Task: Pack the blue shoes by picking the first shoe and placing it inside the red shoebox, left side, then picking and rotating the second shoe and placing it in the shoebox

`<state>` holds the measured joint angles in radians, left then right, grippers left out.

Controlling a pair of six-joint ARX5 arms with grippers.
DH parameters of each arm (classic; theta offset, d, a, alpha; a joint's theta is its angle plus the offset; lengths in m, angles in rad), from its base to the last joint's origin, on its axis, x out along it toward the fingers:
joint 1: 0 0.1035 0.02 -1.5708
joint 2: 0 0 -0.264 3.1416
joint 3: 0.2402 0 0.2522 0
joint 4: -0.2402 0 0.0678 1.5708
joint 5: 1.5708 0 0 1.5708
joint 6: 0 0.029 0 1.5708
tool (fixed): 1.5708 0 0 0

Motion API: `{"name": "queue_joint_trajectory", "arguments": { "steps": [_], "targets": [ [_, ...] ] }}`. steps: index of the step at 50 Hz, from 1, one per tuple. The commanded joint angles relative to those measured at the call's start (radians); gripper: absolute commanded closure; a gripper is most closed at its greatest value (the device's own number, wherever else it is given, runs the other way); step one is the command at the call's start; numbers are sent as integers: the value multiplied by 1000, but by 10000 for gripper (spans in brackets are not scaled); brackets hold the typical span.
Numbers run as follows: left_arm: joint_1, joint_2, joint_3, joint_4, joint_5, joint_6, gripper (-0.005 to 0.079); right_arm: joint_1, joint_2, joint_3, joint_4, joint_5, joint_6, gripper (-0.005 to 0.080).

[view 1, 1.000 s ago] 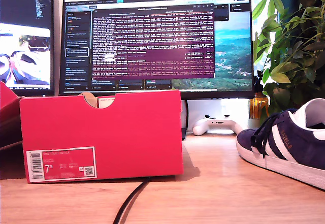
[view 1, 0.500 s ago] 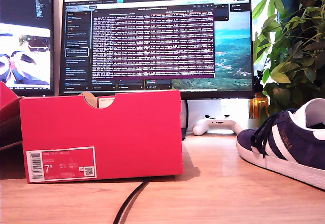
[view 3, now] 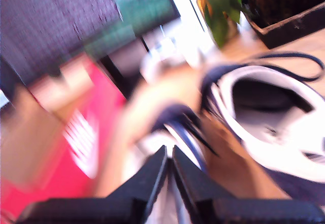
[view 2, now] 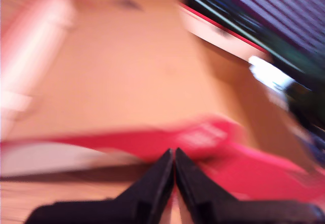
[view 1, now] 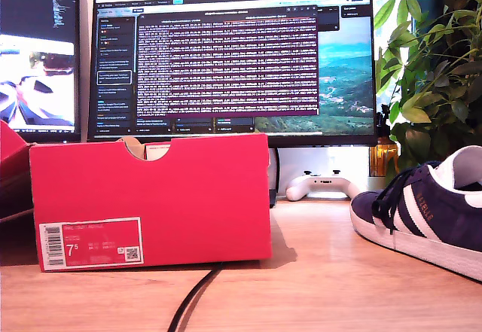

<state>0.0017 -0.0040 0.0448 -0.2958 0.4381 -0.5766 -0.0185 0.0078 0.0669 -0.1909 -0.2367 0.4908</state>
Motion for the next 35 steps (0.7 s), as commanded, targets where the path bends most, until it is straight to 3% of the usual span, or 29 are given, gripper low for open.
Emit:
{"name": "queue_joint_trajectory", "arguments": {
  "steps": [1,10,18,35],
  "targets": [
    [-23,-7,-29,-20,50,0,764,-2,-6,-7,26,-1,12,760],
    [-87,55,-30,-21,38,-3,764,-2,-6,-7,29,-16,44,760],
    [-144,187,-31,9,-29,0,764,-2,-4,4,24,-18,44,760],
    [-223,511,-32,367,-108,0,764,-2,103,125,-152,-8,33,755]
  ]
}}
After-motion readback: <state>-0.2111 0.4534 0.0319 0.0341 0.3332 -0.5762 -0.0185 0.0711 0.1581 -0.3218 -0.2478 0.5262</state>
